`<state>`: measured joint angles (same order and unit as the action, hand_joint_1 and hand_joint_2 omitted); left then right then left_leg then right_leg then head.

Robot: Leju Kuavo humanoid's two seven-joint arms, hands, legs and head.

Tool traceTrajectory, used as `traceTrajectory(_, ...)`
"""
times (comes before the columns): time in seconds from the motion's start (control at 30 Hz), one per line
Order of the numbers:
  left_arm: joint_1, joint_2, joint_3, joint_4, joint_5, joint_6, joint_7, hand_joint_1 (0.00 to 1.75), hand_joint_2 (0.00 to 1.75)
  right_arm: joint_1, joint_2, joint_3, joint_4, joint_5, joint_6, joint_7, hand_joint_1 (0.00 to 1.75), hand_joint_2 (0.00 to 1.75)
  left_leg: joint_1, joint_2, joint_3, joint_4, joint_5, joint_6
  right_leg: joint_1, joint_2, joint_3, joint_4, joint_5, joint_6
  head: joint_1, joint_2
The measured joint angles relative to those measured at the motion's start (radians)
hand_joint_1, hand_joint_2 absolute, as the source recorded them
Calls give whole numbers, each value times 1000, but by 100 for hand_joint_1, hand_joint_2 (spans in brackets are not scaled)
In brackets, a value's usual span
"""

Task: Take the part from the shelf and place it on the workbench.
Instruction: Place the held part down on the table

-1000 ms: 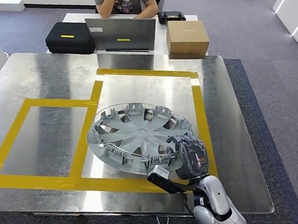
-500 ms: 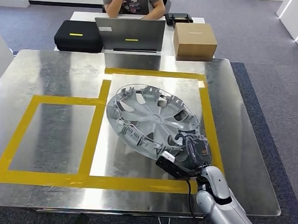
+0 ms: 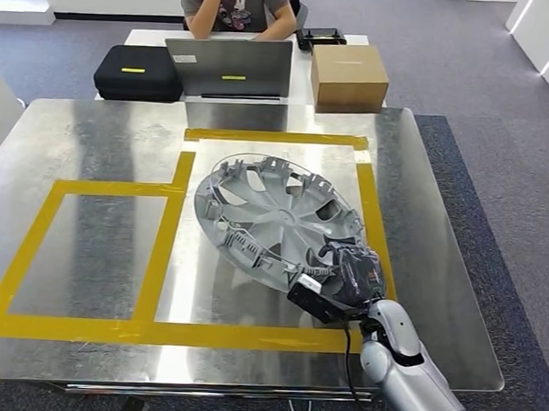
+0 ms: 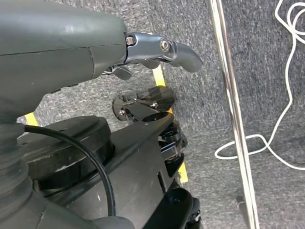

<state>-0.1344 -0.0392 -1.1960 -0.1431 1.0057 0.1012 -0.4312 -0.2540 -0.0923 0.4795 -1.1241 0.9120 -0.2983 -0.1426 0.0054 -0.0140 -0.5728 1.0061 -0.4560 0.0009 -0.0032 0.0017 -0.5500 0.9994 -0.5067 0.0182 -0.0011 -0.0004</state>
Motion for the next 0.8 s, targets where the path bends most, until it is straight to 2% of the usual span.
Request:
traceTrajectory(0.13, 2, 4, 7, 0, 3, -4, 2, 0, 175, -1, 0, -1, 4, -24, 37, -22, 0, 0, 0, 1, 5, 0, -3, -2, 0, 3, 5, 0, -1, 0, 0, 0)
traceTrajectory(0.2, 3, 7, 8, 0, 3, -4, 12, 0, 175, -3, -1, 0, 5, -41, 72, -49, 0, 0, 0, 2, 7, 1, -3, -2, 0, 5, 6, -1, -1, 0, 0, 0)
traceTrajectory(0.33, 10, 13, 19, 0, 35, -12, 71, 0, 0, -3, -4, 20, 4, -62, 121, -96, 0, 0, 0, 5, 9, 2, -5, -1, 0, 7, 14, -1, -1, 0, 0, 0)
traceTrajectory(0.47, 24, 18, 27, 0, 57, -41, 194, 0, 175, 5, -4, 76, 1, -77, 172, -120, 0, 0, 0, 6, 9, 2, -5, 0, 0, 9, 19, -1, -1, 1, 0, 0)
traceTrajectory(0.63, 39, 22, 27, 0, 57, -46, 283, 0, 175, 11, 3, 141, -1, -93, 181, -139, 0, 0, 0, 6, 8, 2, -6, 0, 0, 7, 17, -1, -3, 1, 0, 0)
traceTrajectory(0.8, 44, 23, 20, 0, 28, -13, 328, 0, 175, 40, 4, 184, -32, -103, 152, -153, 0, 0, 0, 6, 8, 2, -7, -1, 0, 7, 15, -1, -4, 0, 0, 0)
